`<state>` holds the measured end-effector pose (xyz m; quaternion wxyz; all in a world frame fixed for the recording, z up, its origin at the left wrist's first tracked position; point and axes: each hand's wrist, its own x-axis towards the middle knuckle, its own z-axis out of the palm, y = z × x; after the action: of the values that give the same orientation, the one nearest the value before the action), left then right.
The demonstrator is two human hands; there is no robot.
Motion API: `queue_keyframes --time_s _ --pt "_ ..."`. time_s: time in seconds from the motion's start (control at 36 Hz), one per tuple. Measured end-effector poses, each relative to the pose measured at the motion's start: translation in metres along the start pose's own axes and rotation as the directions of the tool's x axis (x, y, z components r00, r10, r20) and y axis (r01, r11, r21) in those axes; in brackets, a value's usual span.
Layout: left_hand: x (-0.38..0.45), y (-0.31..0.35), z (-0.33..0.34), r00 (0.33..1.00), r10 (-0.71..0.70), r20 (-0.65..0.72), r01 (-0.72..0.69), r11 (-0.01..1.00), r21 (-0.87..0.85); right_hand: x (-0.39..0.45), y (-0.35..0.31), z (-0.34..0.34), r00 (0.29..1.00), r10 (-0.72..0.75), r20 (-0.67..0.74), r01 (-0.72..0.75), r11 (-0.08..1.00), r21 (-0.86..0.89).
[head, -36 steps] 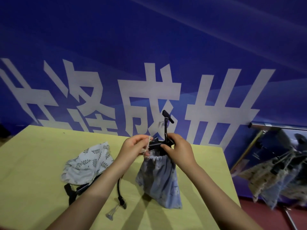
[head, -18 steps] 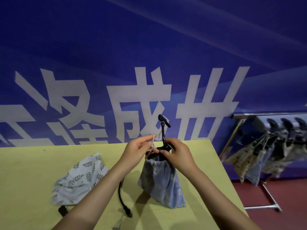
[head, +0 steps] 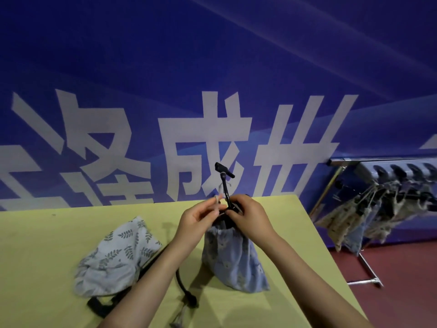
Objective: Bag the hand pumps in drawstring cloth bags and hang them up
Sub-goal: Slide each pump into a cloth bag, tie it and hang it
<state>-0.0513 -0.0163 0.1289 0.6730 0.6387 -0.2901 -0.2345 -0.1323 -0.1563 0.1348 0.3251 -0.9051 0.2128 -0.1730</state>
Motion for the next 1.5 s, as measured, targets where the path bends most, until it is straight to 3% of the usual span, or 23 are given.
queue_keyframes --time_s 0.19,0.31,0.5,0.58,0.72,0.78,0.83,0.92,1.19,1.33,1.5 --pt "-0.001 -0.016 -0.011 0.990 -0.084 -0.112 0.072 0.992 -0.103 -0.001 0.005 0.001 0.998 0.038 -0.044 -0.038 0.999 0.001" --pt "-0.005 -0.034 -0.001 0.995 -0.097 -0.036 0.095 0.994 -0.049 0.000 0.013 -0.004 0.992 0.087 -0.094 -0.085 0.996 0.031" --pt "0.008 -0.024 0.028 0.995 0.099 -0.020 -0.096 0.989 0.115 -0.002 0.024 -0.015 0.999 0.050 0.001 -0.049 0.985 0.166" --pt "0.023 -0.009 0.040 0.991 0.129 -0.023 -0.124 0.983 0.138 -0.006 0.028 -0.026 0.997 0.023 0.077 -0.044 0.954 0.295" --pt "0.034 0.003 0.061 0.978 0.202 -0.050 -0.193 0.971 0.141 0.004 0.023 -0.066 0.995 -0.020 0.097 -0.016 0.933 0.359" --pt "0.032 0.013 0.079 0.976 0.172 -0.137 -0.172 0.985 0.010 0.012 0.021 -0.088 0.987 -0.023 0.160 -0.062 0.862 0.504" --pt "0.033 0.023 0.098 0.962 0.124 -0.242 -0.161 0.977 -0.139 0.019 0.028 -0.108 0.978 -0.036 0.206 -0.117 0.721 0.683" --pt "0.039 0.029 0.122 0.944 0.082 -0.319 -0.159 0.962 -0.224 0.025 0.042 -0.124 0.971 -0.100 0.217 -0.132 0.530 0.837" --pt "0.048 0.023 0.202 0.871 -0.014 -0.491 -0.136 0.954 -0.267 0.017 0.094 -0.143 0.958 -0.222 0.183 0.011 0.664 0.748" --pt "0.052 0.016 0.228 0.868 -0.040 -0.494 -0.092 0.966 -0.240 0.011 0.123 -0.155 0.925 -0.252 0.285 -0.042 0.677 0.735" --pt "0.054 0.015 0.247 0.896 -0.047 -0.441 -0.065 0.970 -0.234 -0.001 0.142 -0.157 0.961 -0.166 0.219 -0.064 0.638 0.767"
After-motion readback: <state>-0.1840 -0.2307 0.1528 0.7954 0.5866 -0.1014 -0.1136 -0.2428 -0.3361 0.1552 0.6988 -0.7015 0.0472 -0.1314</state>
